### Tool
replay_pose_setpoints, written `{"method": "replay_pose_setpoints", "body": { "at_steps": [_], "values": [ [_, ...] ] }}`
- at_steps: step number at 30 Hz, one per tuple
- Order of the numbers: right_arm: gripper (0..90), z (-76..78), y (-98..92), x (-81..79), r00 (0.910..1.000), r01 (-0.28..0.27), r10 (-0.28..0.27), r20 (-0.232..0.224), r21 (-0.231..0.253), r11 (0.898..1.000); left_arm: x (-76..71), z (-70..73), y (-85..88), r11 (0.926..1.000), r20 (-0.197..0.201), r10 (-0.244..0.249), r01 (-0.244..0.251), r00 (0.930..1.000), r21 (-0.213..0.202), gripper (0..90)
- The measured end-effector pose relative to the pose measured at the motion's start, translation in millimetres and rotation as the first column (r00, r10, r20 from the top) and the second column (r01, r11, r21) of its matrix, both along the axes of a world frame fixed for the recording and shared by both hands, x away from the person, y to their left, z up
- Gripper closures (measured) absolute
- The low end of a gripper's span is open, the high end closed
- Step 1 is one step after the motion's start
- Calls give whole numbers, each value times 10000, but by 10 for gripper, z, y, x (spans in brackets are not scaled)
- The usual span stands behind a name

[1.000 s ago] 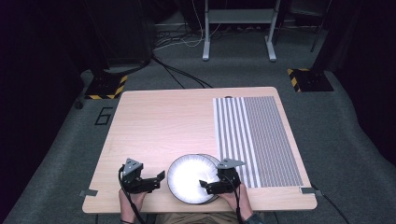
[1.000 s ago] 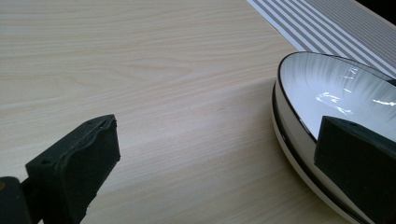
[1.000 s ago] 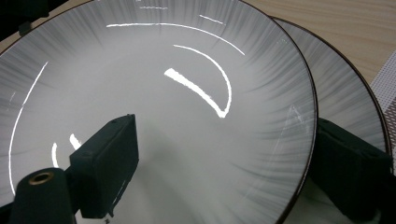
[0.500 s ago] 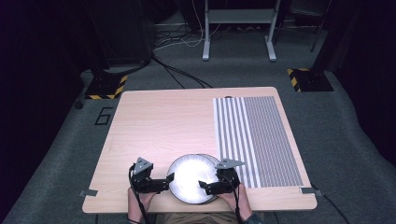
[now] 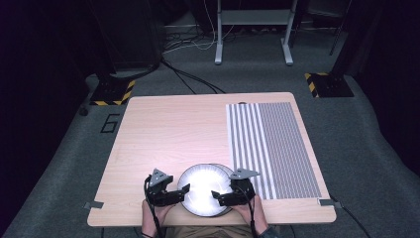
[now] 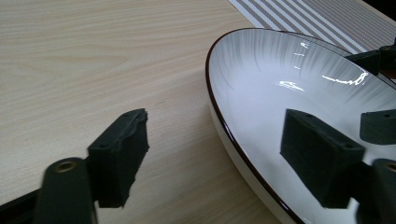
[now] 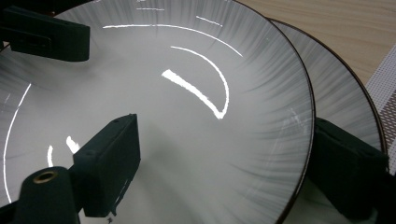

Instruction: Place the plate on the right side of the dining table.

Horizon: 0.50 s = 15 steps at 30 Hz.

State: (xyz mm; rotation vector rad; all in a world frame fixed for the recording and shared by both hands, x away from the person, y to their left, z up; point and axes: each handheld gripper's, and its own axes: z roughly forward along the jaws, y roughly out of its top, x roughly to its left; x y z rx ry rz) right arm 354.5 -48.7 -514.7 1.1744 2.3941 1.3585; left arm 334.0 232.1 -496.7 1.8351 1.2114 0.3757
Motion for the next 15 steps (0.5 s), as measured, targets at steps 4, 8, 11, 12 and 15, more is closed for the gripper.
{"method": "replay_pose_setpoints", "body": {
  "at_steps": [4,8,11,12,15],
  "values": [
    [239,5,-21,1,9996,259,-258,94,-97,9996,-6,-20,-33,9999,-16,-70,70,10000,-124,347],
    [319,7,-38,0,9986,504,-502,149,-134,9986,-13,-30,-47,9997,-50,-106,104,9999,-226,444],
    [375,8,-51,0,9978,650,-648,151,-143,9978,-17,-39,-48,9994,-60,-100,97,9999,-327,498],
    [403,7,-58,2,9971,746,-744,171,-137,9971,-20,-41,-46,9992,-62,-99,97,9999,-384,535],
    [432,6,-65,4,9963,839,-836,199,-141,9964,-27,-44,-50,9987,-71,-80,77,9999,-505,558]
  ]
}}
